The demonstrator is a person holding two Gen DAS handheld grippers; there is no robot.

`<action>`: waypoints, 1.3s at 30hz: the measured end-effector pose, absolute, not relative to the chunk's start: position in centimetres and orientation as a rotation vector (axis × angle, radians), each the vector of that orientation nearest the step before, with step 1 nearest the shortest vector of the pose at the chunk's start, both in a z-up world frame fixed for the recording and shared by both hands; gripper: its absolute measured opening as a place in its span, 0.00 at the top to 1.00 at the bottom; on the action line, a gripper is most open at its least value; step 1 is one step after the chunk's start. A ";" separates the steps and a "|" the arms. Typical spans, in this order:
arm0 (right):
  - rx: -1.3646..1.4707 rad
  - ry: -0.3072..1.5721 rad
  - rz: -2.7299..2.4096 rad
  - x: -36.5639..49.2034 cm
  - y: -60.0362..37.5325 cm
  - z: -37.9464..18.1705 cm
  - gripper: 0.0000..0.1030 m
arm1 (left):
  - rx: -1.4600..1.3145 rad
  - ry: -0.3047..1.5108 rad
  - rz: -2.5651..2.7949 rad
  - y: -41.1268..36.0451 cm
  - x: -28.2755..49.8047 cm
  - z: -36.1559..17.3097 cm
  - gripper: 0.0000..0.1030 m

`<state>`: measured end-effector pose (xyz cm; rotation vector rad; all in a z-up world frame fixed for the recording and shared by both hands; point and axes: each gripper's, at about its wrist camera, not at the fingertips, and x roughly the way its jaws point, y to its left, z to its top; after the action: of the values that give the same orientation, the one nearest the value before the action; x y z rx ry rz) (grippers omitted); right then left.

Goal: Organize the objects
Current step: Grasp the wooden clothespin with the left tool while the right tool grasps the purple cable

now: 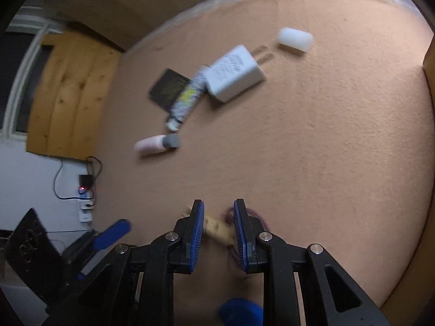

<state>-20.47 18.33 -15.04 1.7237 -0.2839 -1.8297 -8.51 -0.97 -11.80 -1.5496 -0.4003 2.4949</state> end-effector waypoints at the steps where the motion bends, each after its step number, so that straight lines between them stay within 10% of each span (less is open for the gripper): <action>1: 1.692 -0.261 -1.878 -20.3 18.7 -14.3 0.80 | -1.551 -0.390 2.493 -0.9 -8.5 -11.8 0.56; 20: 1.660 0.173 -2.075 -16.3 18.5 -15.2 0.72 | -1.573 -0.081 2.371 5.1 -9.6 -13.6 0.49; 25: 1.647 0.296 -2.141 -16.1 18.4 -15.4 0.86 | -1.596 -0.096 2.334 6.1 -9.6 -14.3 0.49; 39: 1.700 0.160 -2.221 -16.4 23.3 -15.5 0.90 | -1.629 -0.074 2.360 8.4 -13.2 -15.4 0.49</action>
<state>-16.38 23.29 -15.51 1.6996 0.1599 -2.2212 -13.16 8.38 -15.42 -1.6287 -0.0738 2.3604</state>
